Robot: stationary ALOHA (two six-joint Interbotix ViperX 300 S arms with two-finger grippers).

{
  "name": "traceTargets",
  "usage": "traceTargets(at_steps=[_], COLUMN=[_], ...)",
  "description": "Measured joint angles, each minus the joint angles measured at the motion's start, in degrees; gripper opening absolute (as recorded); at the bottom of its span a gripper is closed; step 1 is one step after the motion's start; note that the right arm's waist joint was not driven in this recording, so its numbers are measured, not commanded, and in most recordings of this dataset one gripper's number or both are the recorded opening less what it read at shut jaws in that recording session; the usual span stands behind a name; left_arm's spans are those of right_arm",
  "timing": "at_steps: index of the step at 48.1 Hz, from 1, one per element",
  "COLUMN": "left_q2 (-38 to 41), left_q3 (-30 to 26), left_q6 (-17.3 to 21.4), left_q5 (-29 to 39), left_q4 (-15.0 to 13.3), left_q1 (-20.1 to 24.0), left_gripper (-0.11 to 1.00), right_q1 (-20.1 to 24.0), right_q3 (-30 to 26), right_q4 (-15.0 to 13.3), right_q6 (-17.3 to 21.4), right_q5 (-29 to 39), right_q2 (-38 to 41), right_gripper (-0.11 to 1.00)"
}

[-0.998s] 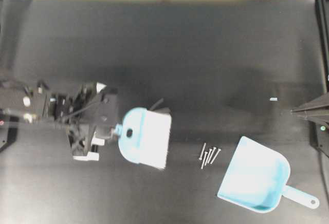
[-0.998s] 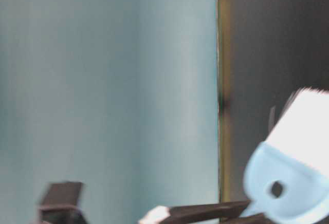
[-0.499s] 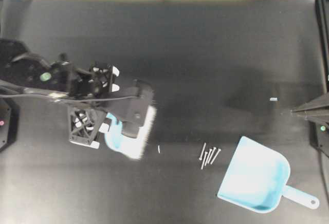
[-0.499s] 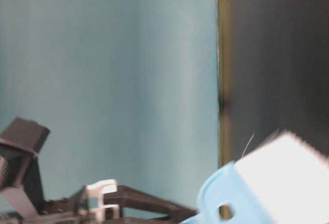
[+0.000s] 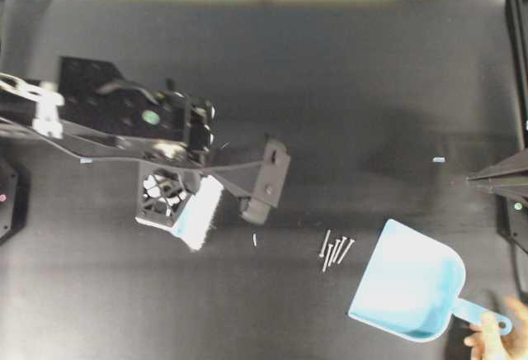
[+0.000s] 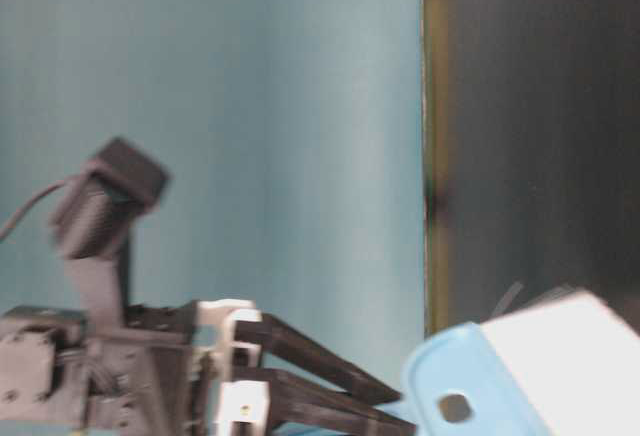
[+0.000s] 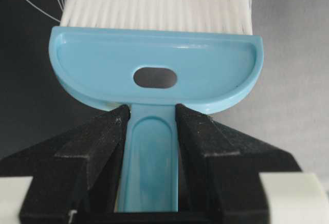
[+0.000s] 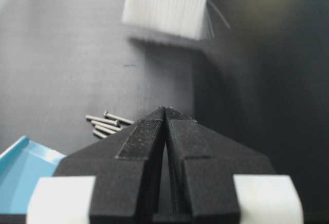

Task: Hold the dustpan with a person, while the left arm uses a hand brush to gather the screws into the dustpan.
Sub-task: 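Lift the brush with the left gripper and carry it toward the screws, then sweep the screws with the brush toward the hand-held dustpan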

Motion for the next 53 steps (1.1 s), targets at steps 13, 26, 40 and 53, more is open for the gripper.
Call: traceTargets(at_steps=[13,26,40,53], left_q2=[3.78,7.73,7.38,8.44], left_q3=[-4.66,-9.05,-6.15,-6.68], left_q6=[3.16,6.24,6.06,6.06], left_q5=[-3.16,-9.49,-20.57,-23.12], left_q4=[0.09,0.09,0.09,0.09], left_q1=[-1.49,-3.52,-2.99,-3.08], left_gripper=[0.31,0.31,0.31,0.31], right_q1=[0.0,-0.09,0.0,-0.09], right_q3=[0.0,0.0,0.0,0.09], right_q4=[-0.09,0.0,0.0,0.0], right_q6=[0.0,0.0,0.0,0.0], right_q5=[0.0,0.09,0.0,0.09], right_q2=[0.0,-0.09,-0.09,0.0], right_gripper=[0.0,0.0,0.0,0.0])
